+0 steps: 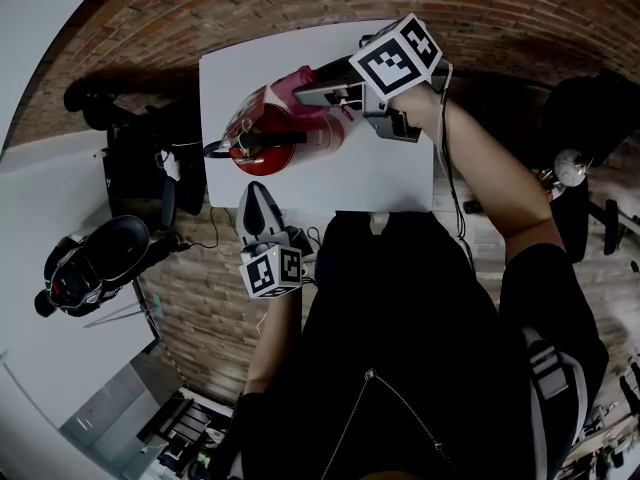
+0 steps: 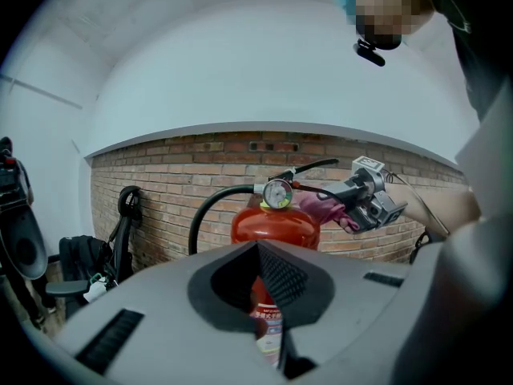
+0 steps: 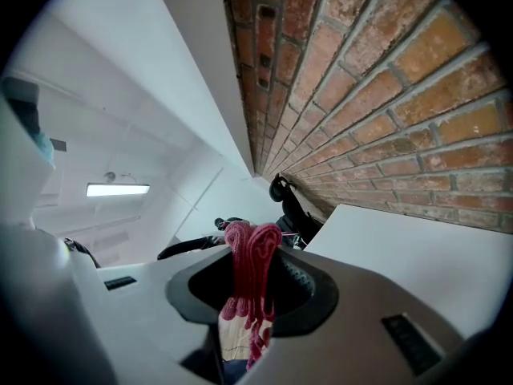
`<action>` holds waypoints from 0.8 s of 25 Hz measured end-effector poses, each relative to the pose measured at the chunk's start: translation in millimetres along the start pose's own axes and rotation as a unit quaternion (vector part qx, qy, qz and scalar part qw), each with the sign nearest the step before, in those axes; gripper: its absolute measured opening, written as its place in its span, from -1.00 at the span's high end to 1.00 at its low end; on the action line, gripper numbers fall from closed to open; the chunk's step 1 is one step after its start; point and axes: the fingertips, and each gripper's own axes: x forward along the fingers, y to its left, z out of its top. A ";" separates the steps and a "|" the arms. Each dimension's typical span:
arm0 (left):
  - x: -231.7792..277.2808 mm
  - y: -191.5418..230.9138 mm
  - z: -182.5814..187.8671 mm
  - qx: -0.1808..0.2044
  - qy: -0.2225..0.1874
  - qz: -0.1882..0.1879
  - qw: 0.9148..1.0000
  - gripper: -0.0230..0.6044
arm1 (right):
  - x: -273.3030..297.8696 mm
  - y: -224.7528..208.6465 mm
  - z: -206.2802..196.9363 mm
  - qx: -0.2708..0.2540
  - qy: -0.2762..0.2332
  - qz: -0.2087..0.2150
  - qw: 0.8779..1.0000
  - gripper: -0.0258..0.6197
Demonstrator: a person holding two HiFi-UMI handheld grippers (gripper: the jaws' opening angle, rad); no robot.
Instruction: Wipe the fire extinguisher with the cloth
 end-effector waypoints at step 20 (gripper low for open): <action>-3.9 6.3 -10.7 0.008 0.013 0.017 1.000 0.90 | 16.8 -216.1 -180.1 0.145 0.098 -0.180 0.968 0.55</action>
